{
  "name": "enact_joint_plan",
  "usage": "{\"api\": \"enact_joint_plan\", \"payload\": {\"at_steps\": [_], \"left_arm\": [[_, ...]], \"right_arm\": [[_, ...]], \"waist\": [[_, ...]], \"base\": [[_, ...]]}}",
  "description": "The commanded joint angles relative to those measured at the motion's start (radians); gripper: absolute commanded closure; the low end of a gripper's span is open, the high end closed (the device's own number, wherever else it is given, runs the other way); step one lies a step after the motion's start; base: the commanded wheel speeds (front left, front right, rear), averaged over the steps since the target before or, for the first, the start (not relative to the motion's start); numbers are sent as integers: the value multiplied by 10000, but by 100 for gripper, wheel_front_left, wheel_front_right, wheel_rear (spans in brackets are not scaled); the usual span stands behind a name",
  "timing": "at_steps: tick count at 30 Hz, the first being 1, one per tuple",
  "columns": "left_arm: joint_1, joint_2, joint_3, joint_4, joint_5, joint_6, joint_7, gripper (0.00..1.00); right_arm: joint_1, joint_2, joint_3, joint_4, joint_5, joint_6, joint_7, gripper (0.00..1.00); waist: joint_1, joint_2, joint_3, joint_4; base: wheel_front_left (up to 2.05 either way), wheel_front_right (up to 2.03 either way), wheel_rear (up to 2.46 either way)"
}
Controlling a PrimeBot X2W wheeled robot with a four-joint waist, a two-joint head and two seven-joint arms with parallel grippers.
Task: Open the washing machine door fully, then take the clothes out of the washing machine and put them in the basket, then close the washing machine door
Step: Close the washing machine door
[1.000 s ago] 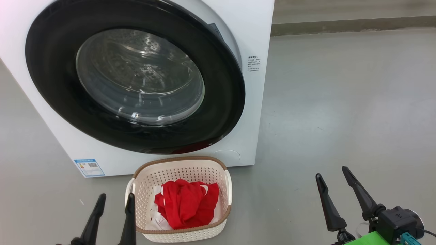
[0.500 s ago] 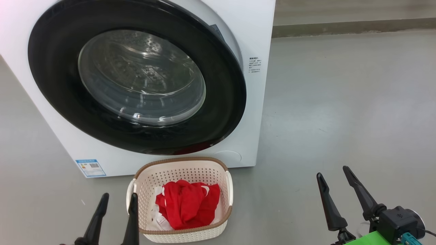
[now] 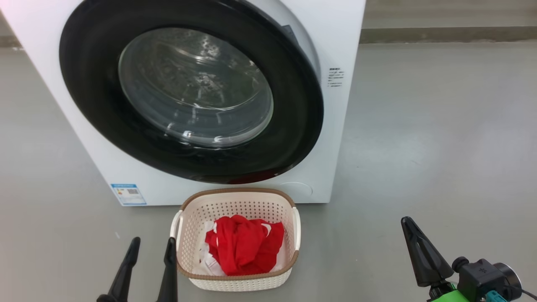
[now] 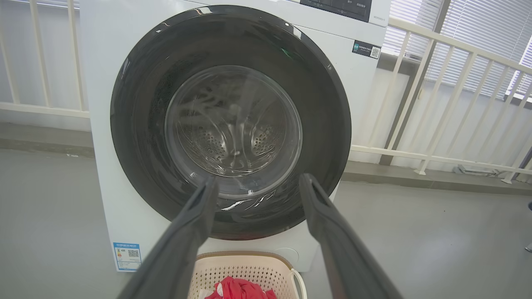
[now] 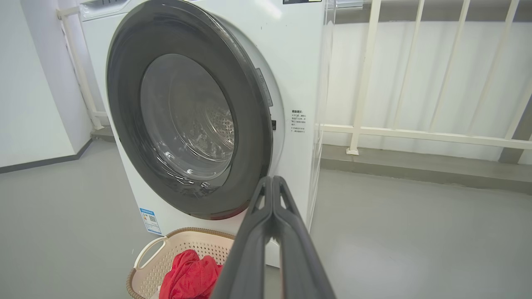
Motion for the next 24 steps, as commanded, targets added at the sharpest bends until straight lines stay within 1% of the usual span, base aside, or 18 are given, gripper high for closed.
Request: {"api": "enact_joint_plan", "payload": {"at_steps": [1, 6, 13, 23, 24], "left_arm": [[-266, -31, 259, -354, 20, -53, -89, 0], [-365, -56, 118, -517, 88, -80, -89, 0], [-617, -103, -90, -816, 150, -118, -89, 0], [-1226, -213, -440, -1160, 36, -208, -89, 0], [-1226, -213, -440, -1160, 36, -208, -89, 0]], "right_arm": [[-503, -95, 209, -194, -152, 63, 35, 100], [-949, -95, 232, -87, -415, 63, 120, 100], [-1912, -117, 438, 117, -717, 63, 184, 100], [-3765, -505, 685, 1059, -825, 63, 136, 100], [-3765, -505, 685, 1059, -825, 63, 136, 100]], "waist": [[0, 0, 133, 253], [0, 0, 335, 652], [0, 0, 947, 1063], [0, 0, 1906, 1557], [0, 0, 1906, 1557]], "base": [[0, 0, 0], [0, 0, 0], [0, 0, 0], [0, 0, 0], [0, 0, 0]]}}
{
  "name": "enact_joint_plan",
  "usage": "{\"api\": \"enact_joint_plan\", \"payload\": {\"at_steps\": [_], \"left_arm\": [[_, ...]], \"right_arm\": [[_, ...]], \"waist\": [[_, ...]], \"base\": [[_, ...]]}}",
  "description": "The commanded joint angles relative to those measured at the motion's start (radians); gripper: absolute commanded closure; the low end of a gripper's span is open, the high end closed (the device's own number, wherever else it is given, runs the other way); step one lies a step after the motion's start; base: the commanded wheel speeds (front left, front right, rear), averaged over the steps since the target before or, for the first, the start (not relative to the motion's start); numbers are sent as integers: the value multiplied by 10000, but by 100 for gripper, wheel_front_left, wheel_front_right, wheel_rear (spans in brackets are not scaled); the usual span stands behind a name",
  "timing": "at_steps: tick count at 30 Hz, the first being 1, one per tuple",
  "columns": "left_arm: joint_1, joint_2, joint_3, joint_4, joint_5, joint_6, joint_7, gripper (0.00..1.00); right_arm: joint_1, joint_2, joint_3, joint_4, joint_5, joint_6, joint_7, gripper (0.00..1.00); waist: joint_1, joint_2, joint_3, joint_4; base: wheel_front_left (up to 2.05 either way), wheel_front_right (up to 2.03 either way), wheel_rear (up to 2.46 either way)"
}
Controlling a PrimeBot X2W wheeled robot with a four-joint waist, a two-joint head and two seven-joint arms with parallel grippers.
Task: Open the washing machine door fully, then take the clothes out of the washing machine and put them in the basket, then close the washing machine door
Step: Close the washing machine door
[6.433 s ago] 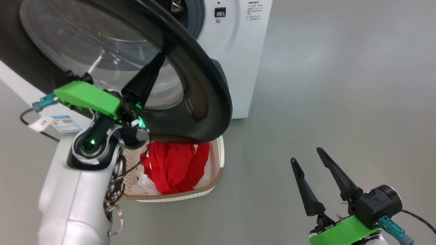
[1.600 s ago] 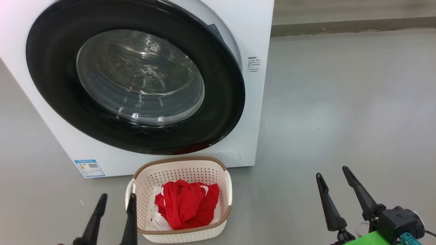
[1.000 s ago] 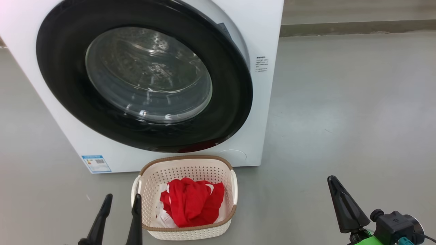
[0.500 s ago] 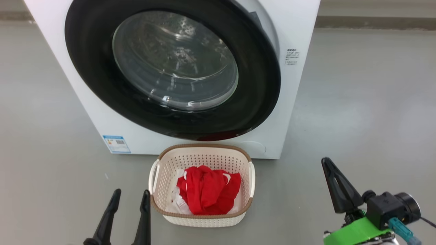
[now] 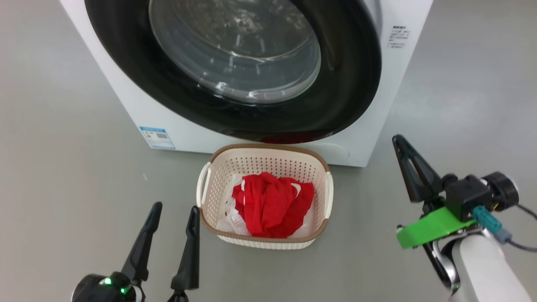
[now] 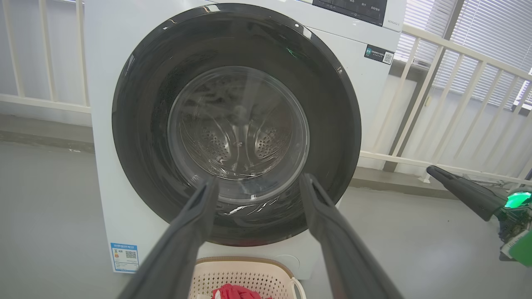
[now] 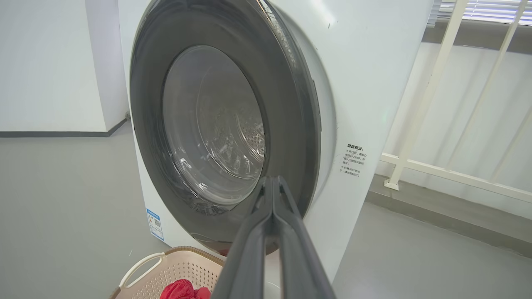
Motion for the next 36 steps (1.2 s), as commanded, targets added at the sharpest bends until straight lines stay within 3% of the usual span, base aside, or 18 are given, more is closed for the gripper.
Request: {"api": "enact_joint_plan", "payload": {"at_steps": [1, 19, 36], "left_arm": [[-390, -17, 283, -308, 22, -46, -80, 0], [-1196, -43, 47, -399, 164, -271, -80, 0], [-1756, -30, -171, -81, 436, -501, -80, 0]], "right_arm": [[-444, -69, 265, -140, -36, 63, -64, 100], [-3693, -610, 452, 2362, 19, 63, -260, 100], [-5527, -948, 323, 3174, -328, 63, -269, 100]], "waist": [[0, 0, 350, 271], [0, 0, 1740, 688], [0, 0, 2482, 1082]], "base": [[0, 0, 0], [0, 0, 0], [0, 0, 0]]}}
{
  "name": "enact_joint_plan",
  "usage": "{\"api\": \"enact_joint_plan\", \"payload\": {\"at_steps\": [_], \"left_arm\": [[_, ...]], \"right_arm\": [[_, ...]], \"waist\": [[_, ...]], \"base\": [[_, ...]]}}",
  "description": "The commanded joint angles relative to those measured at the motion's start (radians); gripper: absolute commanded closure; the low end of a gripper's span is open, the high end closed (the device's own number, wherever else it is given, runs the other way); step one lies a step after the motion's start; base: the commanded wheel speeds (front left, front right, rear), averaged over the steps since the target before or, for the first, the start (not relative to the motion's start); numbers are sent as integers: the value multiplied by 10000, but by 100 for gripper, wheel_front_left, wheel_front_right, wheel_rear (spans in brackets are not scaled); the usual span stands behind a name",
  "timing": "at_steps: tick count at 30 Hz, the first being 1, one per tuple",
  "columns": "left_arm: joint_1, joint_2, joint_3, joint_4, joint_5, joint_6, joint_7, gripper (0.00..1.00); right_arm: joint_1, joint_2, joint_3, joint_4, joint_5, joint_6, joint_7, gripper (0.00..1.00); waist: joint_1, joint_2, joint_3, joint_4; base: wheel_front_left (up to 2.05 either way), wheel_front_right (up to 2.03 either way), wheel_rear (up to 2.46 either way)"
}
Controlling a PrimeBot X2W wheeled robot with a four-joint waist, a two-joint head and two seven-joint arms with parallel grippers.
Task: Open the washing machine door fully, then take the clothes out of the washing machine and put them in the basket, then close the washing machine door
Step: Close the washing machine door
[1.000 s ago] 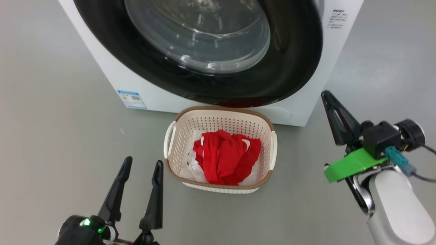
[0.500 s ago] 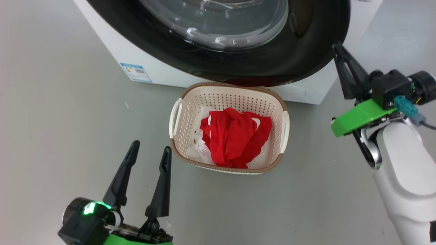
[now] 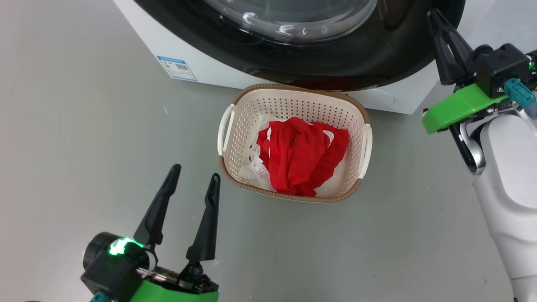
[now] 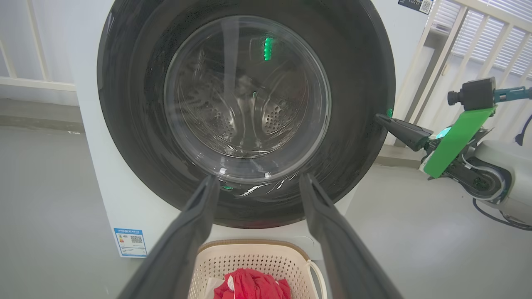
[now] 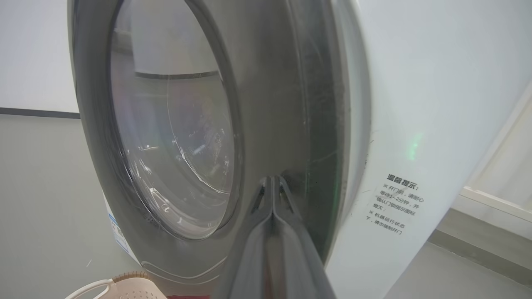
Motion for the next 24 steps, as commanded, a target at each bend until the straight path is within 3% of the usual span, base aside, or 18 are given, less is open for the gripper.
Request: {"api": "enact_joint_plan", "payload": {"at_steps": [1, 24], "left_arm": [[-209, 100, 271, -179, 174, -51, -78, 0], [-494, -31, 147, -52, -13, -253, -78, 0]], "right_arm": [[-287, 56, 102, -153, -91, 48, -63, 100], [-2510, -496, -208, 1695, -488, 48, -64, 100]], "waist": [[0, -1, 38, 33], [0, -1, 339, 415]], "base": [[0, 0, 0], [0, 0, 0]]}}
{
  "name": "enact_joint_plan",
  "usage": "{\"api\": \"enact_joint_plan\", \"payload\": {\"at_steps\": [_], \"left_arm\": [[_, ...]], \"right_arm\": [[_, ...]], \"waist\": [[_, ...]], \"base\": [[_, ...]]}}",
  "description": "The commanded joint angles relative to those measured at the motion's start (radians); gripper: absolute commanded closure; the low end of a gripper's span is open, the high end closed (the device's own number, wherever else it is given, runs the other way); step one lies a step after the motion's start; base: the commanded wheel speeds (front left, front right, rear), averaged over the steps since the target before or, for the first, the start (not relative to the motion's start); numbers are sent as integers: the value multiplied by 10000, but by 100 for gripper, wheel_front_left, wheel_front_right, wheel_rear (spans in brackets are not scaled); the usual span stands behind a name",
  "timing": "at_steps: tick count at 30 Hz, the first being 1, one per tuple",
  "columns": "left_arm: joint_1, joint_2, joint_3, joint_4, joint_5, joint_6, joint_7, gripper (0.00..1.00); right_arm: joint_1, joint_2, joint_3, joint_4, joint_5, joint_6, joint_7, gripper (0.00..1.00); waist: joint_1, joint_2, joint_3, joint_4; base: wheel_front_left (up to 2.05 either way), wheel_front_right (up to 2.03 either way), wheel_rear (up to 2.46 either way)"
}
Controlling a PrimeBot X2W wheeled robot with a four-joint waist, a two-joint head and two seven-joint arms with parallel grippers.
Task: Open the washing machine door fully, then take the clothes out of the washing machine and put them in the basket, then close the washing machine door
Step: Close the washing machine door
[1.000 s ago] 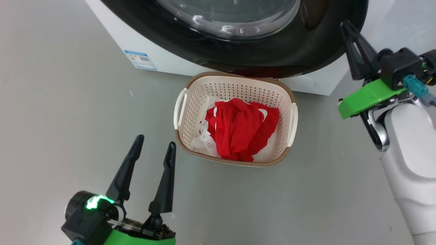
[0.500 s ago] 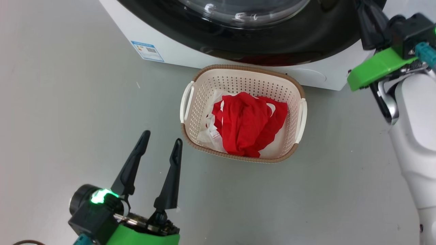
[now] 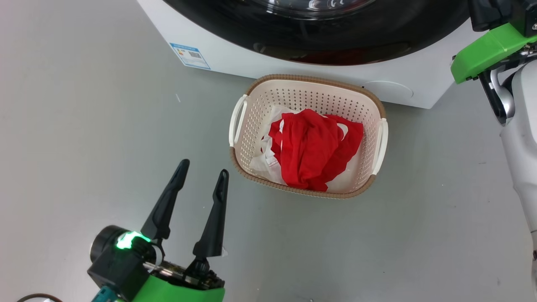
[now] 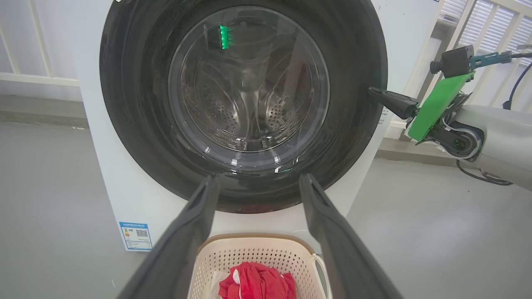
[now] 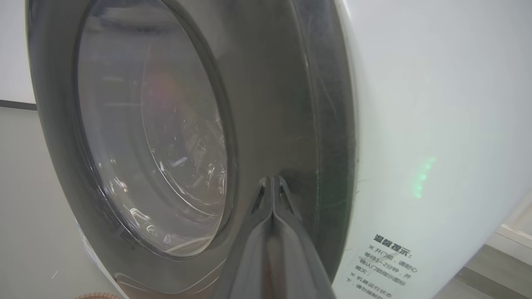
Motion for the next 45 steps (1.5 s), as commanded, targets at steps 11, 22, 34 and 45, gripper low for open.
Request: {"api": "enact_joint_plan", "payload": {"at_steps": [11, 22, 34, 45], "left_arm": [[-211, 67, 367, -109, -23, -97, -78, 0], [-19, 44, 418, 42, 63, 5, -78, 0], [250, 31, 628, 377, 89, 310, -78, 0], [540, 25, 941, 546, 100, 548, -78, 0]], "right_arm": [[158, 171, 125, -363, 258, -96, 24, 100], [1856, 597, 490, -1404, 667, -96, 24, 55], [4282, 1157, 510, -2941, 817, -96, 24, 0], [6248, 1517, -112, -4345, 776, -96, 24, 0]], "waist": [[0, 0, -234, -278], [0, 0, -838, -963], [0, 0, -1635, -1846], [0, 0, -2271, -2441]], "base": [[0, 0, 0], [0, 0, 0], [0, 0, 0], [0, 0, 0]]}}
